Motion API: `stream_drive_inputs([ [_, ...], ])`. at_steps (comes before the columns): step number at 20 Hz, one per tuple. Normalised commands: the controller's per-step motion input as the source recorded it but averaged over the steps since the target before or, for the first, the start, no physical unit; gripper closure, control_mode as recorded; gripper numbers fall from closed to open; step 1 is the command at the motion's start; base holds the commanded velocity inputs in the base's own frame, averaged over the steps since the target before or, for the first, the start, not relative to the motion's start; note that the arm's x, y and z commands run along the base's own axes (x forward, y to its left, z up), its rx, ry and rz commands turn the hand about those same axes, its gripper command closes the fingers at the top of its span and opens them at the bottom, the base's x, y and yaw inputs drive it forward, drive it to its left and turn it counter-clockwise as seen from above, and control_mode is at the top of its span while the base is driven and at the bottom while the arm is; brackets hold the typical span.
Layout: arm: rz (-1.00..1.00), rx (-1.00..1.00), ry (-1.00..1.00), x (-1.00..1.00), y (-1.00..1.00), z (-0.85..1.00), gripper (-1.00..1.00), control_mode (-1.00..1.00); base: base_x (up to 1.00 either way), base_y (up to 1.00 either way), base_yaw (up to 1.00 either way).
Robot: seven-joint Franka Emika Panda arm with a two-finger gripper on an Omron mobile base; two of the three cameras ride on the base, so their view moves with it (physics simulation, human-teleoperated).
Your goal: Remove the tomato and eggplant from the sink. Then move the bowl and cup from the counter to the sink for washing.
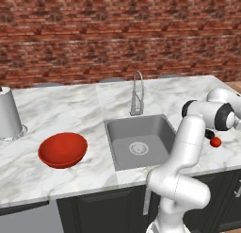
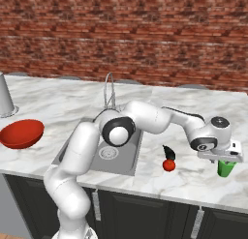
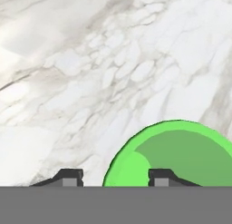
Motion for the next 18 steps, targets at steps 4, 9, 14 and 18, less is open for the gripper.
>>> stream_drive_inputs([
  [4,0.00,0.00,0.00,0.00,0.01,-0.18,1.00,-1.00,0.00,0.00,0.00],
  [9,0.00,0.00,0.00,0.00,0.00,-0.08,1.00,-1.00,0.00,0.00,0.00],
  [14,0.00,0.00,0.00,0.00,0.05,0.08,1.00,-1.00,0.00,0.00,0.00],
  [18,0.01,-0.01,0.00,-0.03,0.14,0.26,1.00,-1.00,0.00,0.00,0.00],
])
